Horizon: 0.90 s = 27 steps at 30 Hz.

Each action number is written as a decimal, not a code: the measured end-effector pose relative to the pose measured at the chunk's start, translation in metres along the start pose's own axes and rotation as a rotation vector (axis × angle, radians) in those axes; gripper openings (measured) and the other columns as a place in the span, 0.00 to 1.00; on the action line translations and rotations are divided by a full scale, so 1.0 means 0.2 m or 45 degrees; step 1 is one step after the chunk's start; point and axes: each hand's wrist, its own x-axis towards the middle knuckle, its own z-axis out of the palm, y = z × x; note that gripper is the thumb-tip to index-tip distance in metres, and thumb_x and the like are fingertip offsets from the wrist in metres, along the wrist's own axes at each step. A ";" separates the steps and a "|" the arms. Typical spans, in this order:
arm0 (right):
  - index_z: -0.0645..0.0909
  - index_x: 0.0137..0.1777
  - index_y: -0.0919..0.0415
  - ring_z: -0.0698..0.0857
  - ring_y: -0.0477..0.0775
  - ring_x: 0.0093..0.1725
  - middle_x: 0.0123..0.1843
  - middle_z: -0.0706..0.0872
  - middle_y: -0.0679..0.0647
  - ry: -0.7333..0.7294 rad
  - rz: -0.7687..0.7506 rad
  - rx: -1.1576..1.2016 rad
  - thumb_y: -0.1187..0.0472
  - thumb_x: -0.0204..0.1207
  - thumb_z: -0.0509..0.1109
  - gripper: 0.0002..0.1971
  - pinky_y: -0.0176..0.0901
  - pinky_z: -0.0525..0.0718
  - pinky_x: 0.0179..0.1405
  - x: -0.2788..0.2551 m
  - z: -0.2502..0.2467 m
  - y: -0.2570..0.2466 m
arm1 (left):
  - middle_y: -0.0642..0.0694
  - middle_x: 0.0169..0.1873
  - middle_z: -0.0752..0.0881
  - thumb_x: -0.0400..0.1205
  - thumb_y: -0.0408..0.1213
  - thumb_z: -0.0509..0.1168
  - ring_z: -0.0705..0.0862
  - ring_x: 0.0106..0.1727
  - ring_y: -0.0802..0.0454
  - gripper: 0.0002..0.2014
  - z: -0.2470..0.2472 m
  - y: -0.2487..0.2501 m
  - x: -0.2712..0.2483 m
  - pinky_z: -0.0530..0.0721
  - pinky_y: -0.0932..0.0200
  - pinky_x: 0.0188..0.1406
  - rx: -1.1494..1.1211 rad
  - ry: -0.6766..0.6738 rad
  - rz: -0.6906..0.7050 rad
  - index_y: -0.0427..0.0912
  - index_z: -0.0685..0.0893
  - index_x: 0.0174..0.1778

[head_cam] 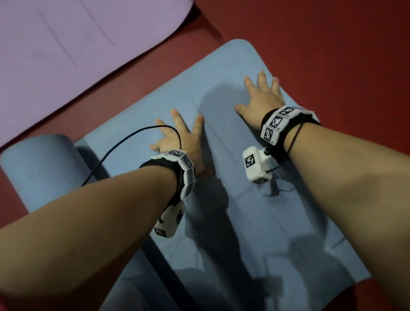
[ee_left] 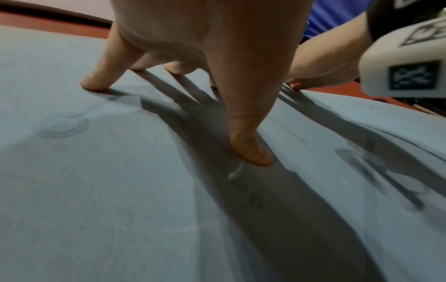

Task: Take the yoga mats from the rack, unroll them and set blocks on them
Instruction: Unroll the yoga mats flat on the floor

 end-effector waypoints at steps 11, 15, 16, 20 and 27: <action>0.41 0.87 0.47 0.35 0.66 0.86 0.88 0.34 0.50 -0.035 -0.046 0.023 0.40 0.82 0.60 0.41 0.60 0.42 0.85 0.15 -0.05 -0.03 | 0.38 0.83 0.29 0.57 0.66 0.80 0.37 0.81 0.19 0.70 -0.01 0.01 0.01 0.72 0.17 0.63 -0.002 -0.048 -0.024 0.65 0.34 0.83; 0.43 0.88 0.56 0.38 0.60 0.87 0.89 0.38 0.51 0.052 -0.105 -0.003 0.44 0.85 0.58 0.39 0.55 0.42 0.86 -0.02 0.03 0.11 | 0.39 0.83 0.30 0.54 0.68 0.80 0.37 0.81 0.18 0.71 0.00 -0.01 0.03 0.72 0.16 0.64 -0.012 -0.026 -0.011 0.65 0.35 0.82; 0.42 0.88 0.55 0.38 0.58 0.87 0.89 0.38 0.50 0.076 -0.093 -0.011 0.42 0.85 0.57 0.39 0.54 0.42 0.86 -0.09 0.07 0.16 | 0.39 0.83 0.30 0.54 0.69 0.80 0.37 0.81 0.18 0.71 0.01 0.00 0.02 0.72 0.17 0.64 -0.001 -0.013 -0.009 0.65 0.35 0.83; 0.39 0.88 0.54 0.35 0.53 0.87 0.88 0.36 0.49 0.091 0.015 0.028 0.40 0.85 0.54 0.40 0.53 0.38 0.85 -0.37 0.20 0.33 | 0.36 0.83 0.31 0.58 0.68 0.80 0.41 0.81 0.17 0.70 0.01 0.00 0.02 0.73 0.17 0.64 0.034 0.024 -0.005 0.62 0.37 0.84; 0.38 0.88 0.51 0.34 0.50 0.86 0.88 0.33 0.45 0.060 0.358 0.190 0.38 0.85 0.52 0.39 0.55 0.36 0.85 -0.86 0.38 0.59 | 0.35 0.84 0.32 0.61 0.67 0.80 0.40 0.81 0.17 0.69 -0.02 0.00 0.00 0.68 0.18 0.69 0.077 0.017 0.000 0.60 0.37 0.85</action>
